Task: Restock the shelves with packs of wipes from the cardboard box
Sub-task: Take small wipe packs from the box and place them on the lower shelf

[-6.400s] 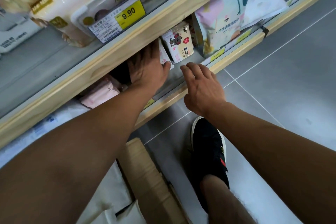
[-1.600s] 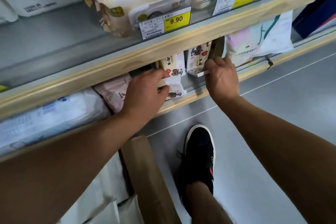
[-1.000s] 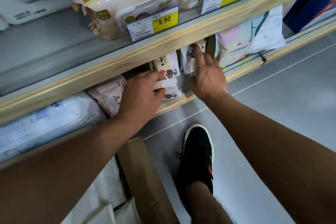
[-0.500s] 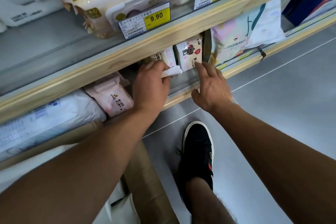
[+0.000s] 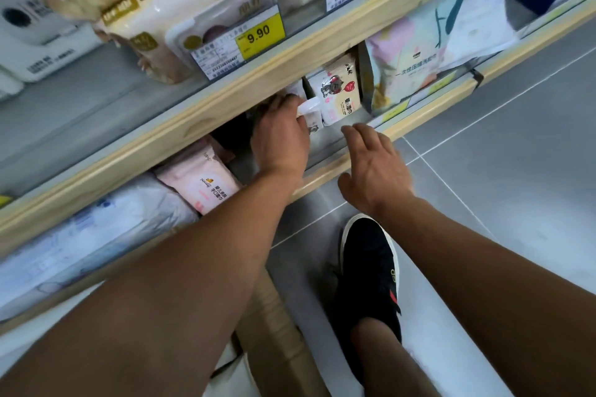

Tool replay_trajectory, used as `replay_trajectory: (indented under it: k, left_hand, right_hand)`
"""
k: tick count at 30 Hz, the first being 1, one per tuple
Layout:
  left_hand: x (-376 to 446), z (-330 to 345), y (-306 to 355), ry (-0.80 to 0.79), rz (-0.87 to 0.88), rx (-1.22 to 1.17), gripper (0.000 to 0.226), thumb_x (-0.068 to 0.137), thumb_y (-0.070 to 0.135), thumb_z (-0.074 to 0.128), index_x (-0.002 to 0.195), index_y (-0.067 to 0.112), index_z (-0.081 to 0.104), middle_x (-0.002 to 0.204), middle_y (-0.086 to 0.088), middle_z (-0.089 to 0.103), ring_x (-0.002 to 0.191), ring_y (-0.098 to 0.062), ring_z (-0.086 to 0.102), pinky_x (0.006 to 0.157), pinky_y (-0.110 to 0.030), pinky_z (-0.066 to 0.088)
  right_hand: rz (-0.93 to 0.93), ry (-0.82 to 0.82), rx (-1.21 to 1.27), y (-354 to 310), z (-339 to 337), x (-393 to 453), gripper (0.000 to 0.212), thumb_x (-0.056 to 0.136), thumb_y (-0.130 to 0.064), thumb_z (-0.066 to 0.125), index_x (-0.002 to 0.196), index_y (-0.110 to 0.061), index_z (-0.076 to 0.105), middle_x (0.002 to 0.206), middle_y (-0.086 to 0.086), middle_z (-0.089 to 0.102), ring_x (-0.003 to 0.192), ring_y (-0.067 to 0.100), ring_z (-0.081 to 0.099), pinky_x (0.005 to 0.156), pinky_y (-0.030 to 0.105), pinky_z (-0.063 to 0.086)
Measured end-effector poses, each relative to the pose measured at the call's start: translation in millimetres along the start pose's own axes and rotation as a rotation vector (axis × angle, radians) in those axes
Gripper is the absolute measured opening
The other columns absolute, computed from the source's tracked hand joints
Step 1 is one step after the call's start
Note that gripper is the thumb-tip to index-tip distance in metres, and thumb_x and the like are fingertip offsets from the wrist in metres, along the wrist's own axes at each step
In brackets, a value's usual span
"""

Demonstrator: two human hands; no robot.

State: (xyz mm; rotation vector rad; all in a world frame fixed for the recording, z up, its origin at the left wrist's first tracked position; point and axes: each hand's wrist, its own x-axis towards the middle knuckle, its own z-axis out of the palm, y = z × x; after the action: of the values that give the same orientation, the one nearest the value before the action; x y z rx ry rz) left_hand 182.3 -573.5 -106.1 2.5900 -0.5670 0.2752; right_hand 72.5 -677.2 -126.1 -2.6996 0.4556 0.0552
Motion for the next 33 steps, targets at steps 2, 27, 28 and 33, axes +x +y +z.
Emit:
replay_trajectory:
  k: [2,27,28,33]
  left_hand:
    - [0.8,-0.9,1.6,0.017,-0.008,0.047,0.046,0.082,0.015,0.067,0.127,0.021,0.056,0.129,-0.007,0.058,0.116,-0.031,0.054,0.092,-0.044,0.046]
    - [-38.7,1.8,-15.9,-0.180,0.282,0.450,0.047,0.082,0.035,0.058,0.129,0.035,0.053,0.137,-0.003,0.044,0.119,-0.029,0.037,0.100,-0.047,0.031]
    - [-42.5,3.9,-16.8,-0.195,0.308,0.470,0.048,0.083,0.043,0.054,0.131,0.034,0.051,0.136,-0.003,0.045,0.119,-0.029,0.037,0.101,-0.047,0.028]
    - [-51.9,12.3,-20.6,-0.432,0.296,0.535,0.070,0.088,0.062,0.029,0.148,0.028,0.021,0.159,-0.004,0.011,0.144,-0.032,0.004,0.113,-0.055,0.004]
  right_hand:
    - [-0.001,0.008,0.005,0.0,-0.5,-1.6,0.079,0.085,-0.026,0.060,0.151,-0.020,0.017,0.154,0.004,0.024,0.139,0.029,0.025,0.114,0.040,0.025]
    - [0.018,-0.054,0.027,-2.4,10.2,-13.0,0.065,0.086,-0.027,0.056,0.145,-0.017,0.030,0.147,0.005,0.032,0.129,0.029,0.036,0.104,0.039,0.039]
    - [0.017,-0.052,0.031,-3.0,11.0,-13.8,0.064,0.085,-0.027,0.057,0.144,-0.017,0.032,0.146,0.005,0.033,0.128,0.029,0.036,0.104,0.039,0.039]
    - [0.012,-0.072,0.033,-5.5,14.1,-17.9,0.065,0.085,-0.028,0.056,0.144,-0.016,0.032,0.147,0.004,0.031,0.131,0.029,0.034,0.106,0.039,0.037]
